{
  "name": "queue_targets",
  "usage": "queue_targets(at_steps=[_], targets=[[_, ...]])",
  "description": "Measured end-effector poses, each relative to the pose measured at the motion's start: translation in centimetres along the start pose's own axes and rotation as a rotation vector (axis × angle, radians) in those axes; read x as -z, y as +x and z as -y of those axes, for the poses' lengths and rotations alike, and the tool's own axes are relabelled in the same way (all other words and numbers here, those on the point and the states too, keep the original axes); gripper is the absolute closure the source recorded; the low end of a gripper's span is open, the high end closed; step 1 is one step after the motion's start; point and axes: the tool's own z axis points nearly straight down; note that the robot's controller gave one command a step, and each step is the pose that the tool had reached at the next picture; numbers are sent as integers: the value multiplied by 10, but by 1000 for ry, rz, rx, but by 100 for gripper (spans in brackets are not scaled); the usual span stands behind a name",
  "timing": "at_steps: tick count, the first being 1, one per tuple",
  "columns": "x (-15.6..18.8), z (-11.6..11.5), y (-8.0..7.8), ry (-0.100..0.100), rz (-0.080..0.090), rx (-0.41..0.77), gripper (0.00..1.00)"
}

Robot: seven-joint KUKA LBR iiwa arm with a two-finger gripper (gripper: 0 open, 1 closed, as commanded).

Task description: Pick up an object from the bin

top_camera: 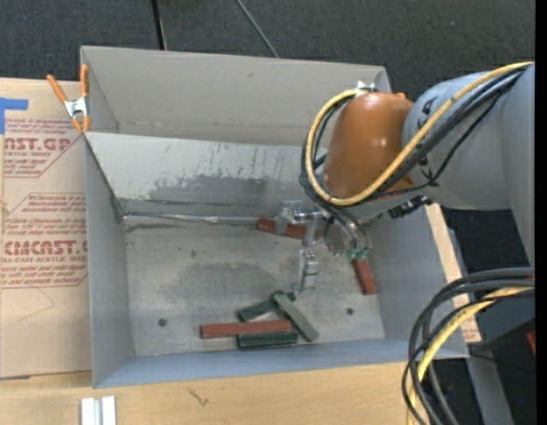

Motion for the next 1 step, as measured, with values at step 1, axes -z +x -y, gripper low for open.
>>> queue_targets(at_steps=[1], targets=[[-38, -32, 42, -1, -5, 117, 0]])
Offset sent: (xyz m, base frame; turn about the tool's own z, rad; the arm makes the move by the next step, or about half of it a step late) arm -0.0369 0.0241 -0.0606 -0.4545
